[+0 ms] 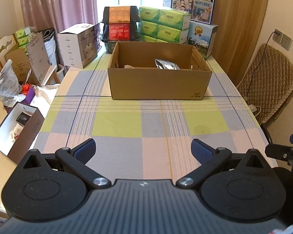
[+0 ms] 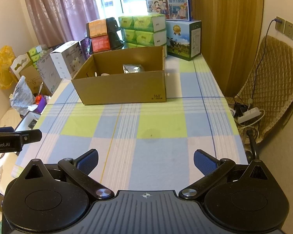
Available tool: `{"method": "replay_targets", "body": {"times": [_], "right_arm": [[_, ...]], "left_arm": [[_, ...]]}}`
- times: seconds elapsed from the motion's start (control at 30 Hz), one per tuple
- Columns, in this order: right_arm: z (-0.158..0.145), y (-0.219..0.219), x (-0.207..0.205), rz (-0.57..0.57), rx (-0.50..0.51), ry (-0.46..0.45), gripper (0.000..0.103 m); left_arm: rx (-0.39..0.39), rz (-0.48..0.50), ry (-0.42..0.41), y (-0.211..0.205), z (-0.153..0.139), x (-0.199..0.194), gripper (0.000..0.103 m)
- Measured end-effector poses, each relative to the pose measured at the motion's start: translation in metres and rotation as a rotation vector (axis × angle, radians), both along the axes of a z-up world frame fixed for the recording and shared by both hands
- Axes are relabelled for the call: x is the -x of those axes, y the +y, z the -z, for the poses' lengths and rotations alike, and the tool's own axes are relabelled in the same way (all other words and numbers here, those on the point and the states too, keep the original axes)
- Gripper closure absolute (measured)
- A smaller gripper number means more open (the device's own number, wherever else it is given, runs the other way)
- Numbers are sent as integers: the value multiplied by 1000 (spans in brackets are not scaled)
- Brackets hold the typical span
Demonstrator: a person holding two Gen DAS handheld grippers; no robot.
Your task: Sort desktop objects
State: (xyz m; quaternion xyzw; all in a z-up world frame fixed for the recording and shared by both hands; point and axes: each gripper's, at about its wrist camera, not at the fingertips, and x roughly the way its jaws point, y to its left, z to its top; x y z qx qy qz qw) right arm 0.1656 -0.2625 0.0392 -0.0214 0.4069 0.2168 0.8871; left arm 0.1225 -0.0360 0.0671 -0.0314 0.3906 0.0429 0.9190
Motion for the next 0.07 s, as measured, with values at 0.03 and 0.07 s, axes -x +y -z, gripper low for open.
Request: {"method": "replay_targets", "body": {"times": [0.03,0.07], "right_arm": [[1,0,0,1,1,1,2],[1,-1,0,2,2,1,2]], "left_arm": [[2,-3,-6,1,0,1,1],[4,-4,-7,1,0,1,1]]}}
